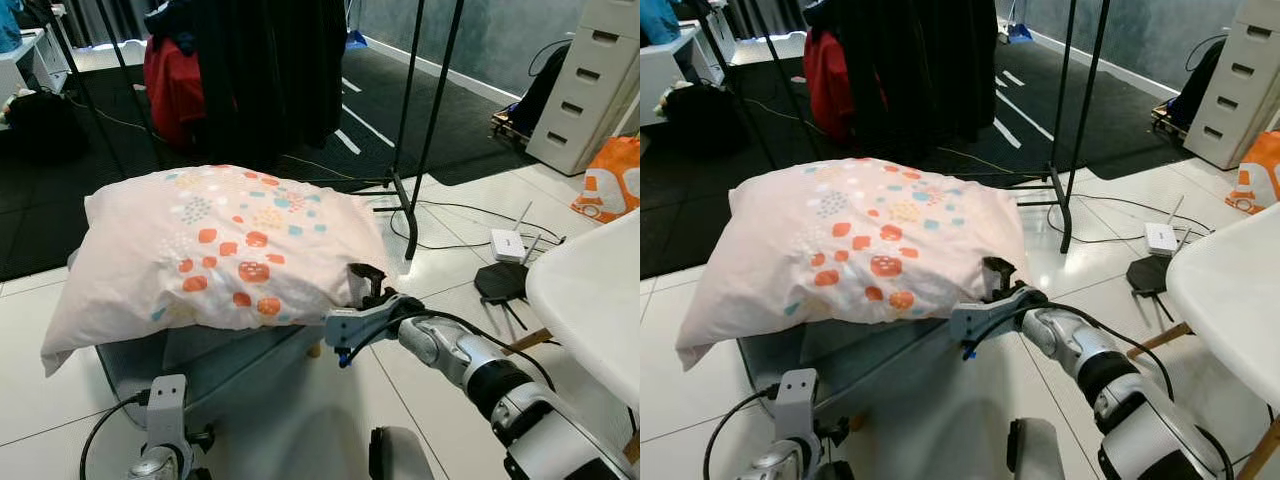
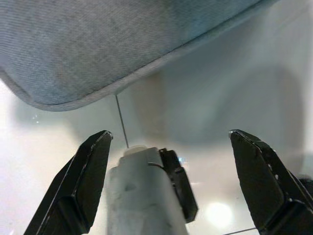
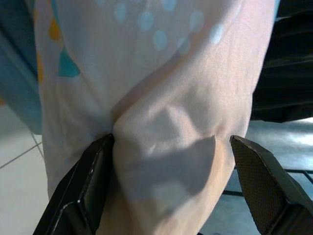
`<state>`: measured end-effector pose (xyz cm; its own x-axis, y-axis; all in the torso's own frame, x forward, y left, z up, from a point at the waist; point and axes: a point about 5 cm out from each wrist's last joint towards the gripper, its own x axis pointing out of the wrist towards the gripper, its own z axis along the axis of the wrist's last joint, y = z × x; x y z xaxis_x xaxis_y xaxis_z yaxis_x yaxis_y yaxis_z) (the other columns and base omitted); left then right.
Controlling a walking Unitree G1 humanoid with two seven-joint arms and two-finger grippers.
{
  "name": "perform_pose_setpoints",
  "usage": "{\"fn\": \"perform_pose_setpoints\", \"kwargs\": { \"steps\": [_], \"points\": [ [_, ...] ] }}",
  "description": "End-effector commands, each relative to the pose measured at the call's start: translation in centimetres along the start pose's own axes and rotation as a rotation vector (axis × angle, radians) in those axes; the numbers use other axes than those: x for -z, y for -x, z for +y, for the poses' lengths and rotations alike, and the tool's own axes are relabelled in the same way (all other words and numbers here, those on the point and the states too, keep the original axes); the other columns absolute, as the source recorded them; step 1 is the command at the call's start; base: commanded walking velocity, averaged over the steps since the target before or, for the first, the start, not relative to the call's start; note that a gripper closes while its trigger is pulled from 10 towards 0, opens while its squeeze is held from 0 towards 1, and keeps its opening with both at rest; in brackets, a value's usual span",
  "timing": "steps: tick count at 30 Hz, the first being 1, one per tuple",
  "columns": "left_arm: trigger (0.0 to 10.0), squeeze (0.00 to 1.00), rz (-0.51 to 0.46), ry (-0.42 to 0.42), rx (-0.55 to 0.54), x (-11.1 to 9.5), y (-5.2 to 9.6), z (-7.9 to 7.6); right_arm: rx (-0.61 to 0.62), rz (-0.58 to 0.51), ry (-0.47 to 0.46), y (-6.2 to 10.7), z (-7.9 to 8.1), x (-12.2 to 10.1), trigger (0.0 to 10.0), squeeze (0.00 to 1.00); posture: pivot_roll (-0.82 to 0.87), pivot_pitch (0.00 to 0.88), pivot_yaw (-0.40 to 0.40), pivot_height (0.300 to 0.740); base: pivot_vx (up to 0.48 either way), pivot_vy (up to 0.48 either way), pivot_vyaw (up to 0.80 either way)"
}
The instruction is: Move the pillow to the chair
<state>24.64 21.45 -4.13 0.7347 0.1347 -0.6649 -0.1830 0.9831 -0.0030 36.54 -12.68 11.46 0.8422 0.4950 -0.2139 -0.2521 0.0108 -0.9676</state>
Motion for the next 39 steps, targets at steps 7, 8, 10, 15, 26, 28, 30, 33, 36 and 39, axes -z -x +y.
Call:
{"fn": "perform_pose_setpoints", "kwargs": {
  "steps": [7,8,10,15,26,28,30,33,36,39],
  "points": [
    [10.0,0.00,-0.003,-0.009,-0.028,0.4,0.4,2.4,0.064,-0.026,-0.072,-0.7,-1.0,-0.7,10.0,0.00,-0.11,0.139,0.007,0.435,0.000,0.000,0.00],
    [10.0,0.00,-0.004,-0.008,-0.029,0.5,0.4,2.6,0.067,-0.031,-0.102,-0.7,-1.0,-0.8,10.0,0.00,-0.11,0.139,0.007,0.435,0.000,0.000,0.00],
    [10.0,0.00,-0.005,-0.008,-0.034,0.6,0.5,2.8,0.061,-0.050,-0.160,-0.8,-1.1,-1.1,10.0,0.00,-0.11,0.143,0.004,0.435,0.000,0.000,0.00],
    [10.0,0.00,-0.022,-0.009,-0.050,0.4,0.6,3.2,0.048,-0.060,-0.141,-1.0,-0.9,-1.3,10.0,0.00,-0.11,0.146,0.001,0.435,0.000,0.000,0.00],
    [10.0,0.00,-0.056,-0.009,-0.051,-0.4,0.5,3.3,0.016,-0.062,-0.100,-0.8,-1.7,-0.6,0.0,0.00,-0.11,0.142,-0.003,0.435,0.000,0.000,0.00],
    [10.0,0.00,-0.060,-0.009,-0.049,-0.5,0.4,3.2,0.014,-0.060,-0.097,-0.8,-1.8,-0.5,0.0,0.00,-0.11,0.138,-0.003,0.435,0.000,0.000,0.00],
    [10.0,0.00,-0.062,-0.009,-0.049,-0.6,0.4,3.2,0.012,-0.059,-0.096,-0.8,-1.8,-0.5,0.0,0.00,-0.11,0.138,-0.003,0.435,0.000,0.000,0.00],
    [10.0,0.00,-0.065,-0.010,-0.047,-0.7,0.4,3.1,0.017,-0.048,-0.101,-0.7,-1.8,-0.2,0.0,0.00,-0.12,0.130,-0.005,0.435,0.000,0.000,0.00],
    [10.0,0.00,-0.071,-0.012,-0.045,-0.9,0.3,2.9,0.056,-0.014,-0.150,-0.6,-2.4,0.4,0.0,0.00,-0.12,0.117,-0.009,0.435,0.000,0.000,0.00],
    [10.0,0.00,-0.081,-0.010,-0.044,-1.2,0.3,2.8,0.126,0.023,-0.246,-0.6,-3.7,1.0,0.0,0.00,-0.12,0.103,-0.013,0.435,0.000,0.000,0.00]
  ]
}}
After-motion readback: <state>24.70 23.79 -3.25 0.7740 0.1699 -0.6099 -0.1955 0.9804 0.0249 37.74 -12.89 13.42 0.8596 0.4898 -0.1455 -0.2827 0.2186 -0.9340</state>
